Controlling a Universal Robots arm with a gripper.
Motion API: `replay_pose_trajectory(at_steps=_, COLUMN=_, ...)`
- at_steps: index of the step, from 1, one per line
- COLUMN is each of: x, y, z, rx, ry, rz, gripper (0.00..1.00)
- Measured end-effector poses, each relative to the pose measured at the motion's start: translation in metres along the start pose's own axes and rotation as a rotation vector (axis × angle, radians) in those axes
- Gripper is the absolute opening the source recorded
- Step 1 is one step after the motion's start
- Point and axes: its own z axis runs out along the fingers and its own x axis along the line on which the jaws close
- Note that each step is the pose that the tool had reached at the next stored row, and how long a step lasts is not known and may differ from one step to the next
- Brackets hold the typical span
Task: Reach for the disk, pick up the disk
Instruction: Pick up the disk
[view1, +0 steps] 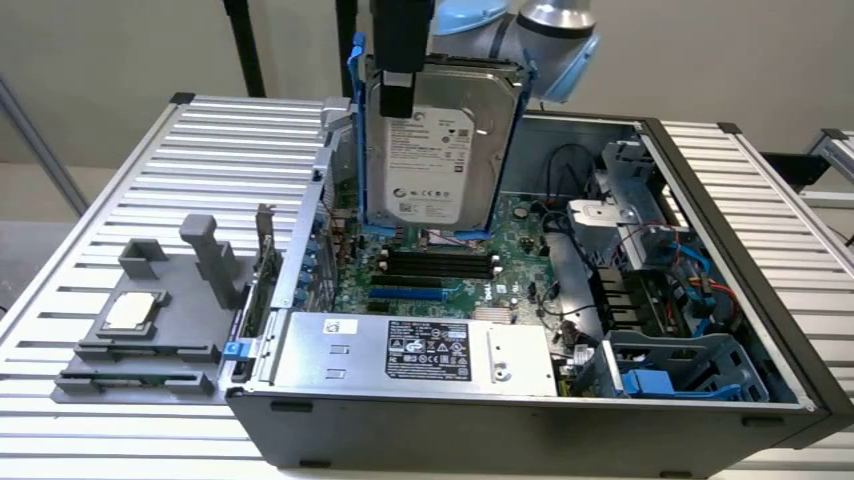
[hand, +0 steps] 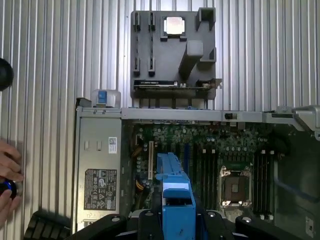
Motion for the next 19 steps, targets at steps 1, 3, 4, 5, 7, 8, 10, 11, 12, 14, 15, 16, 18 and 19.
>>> replay_pose_trajectory(at_steps=1, x=0.002, y=-0.0048, z=-0.0002, rx=0.0, ry=0.0, rz=0.0, gripper=0.33)
replay_pose_trajectory(at_steps=3, x=0.005, y=-0.0136, z=-0.0005, rx=0.0, ry=0.0, rz=0.0, gripper=0.33)
replay_pose_trajectory(at_steps=4, x=0.006, y=-0.0182, z=-0.0006, rx=0.0, ry=0.0, rz=0.0, gripper=0.33)
replay_pose_trajectory(at_steps=5, x=0.008, y=-0.0224, z=-0.0007, rx=0.0, ry=-0.0001, rz=0.0, gripper=0.33)
replay_pose_trajectory(at_steps=7, x=0.011, y=-0.0314, z=-0.0011, rx=0.0, ry=0.0, rz=0.0, gripper=0.33)
replay_pose_trajectory(at_steps=8, x=0.013, y=-0.036, z=-0.0012, rx=0.0001, ry=0.0, rz=0.0, gripper=0.33)
replay_pose_trajectory(at_steps=10, x=0.016, y=-0.0447, z=-0.0015, rx=0.0001, ry=-0.0001, rz=0.0, gripper=0.33)
replay_pose_trajectory(at_steps=11, x=0.017, y=-0.0493, z=-0.0017, rx=0.0, ry=0.0, rz=0.0, gripper=0.33)
replay_pose_trajectory(at_steps=12, x=0.019, y=-0.054, z=-0.0019, rx=0.0, ry=0.0, rz=0.0, gripper=0.33)
replay_pose_trajectory(at_steps=14, x=0.022, y=-0.063, z=-0.0022, rx=0.0, ry=0.0, rz=0.0, gripper=0.33)
replay_pose_trajectory(at_steps=15, x=0.024, y=-0.0675, z=-0.0023, rx=0.0, ry=-0.0001, rz=0.0, gripper=0.33)
replay_pose_trajectory(at_steps=16, x=0.025, y=-0.072, z=-0.0025, rx=0.0001, ry=-0.0001, rz=0.0, gripper=0.33)
replay_pose_trajectory(at_steps=18, x=0.029, y=-0.0812, z=-0.0028, rx=0.0, ry=0.0, rz=0.0, gripper=0.33)
replay_pose_trajectory(at_steps=19, x=0.03, y=-0.0857, z=-0.0029, rx=0.0, ry=0.0001, rz=0.0, gripper=0.33)
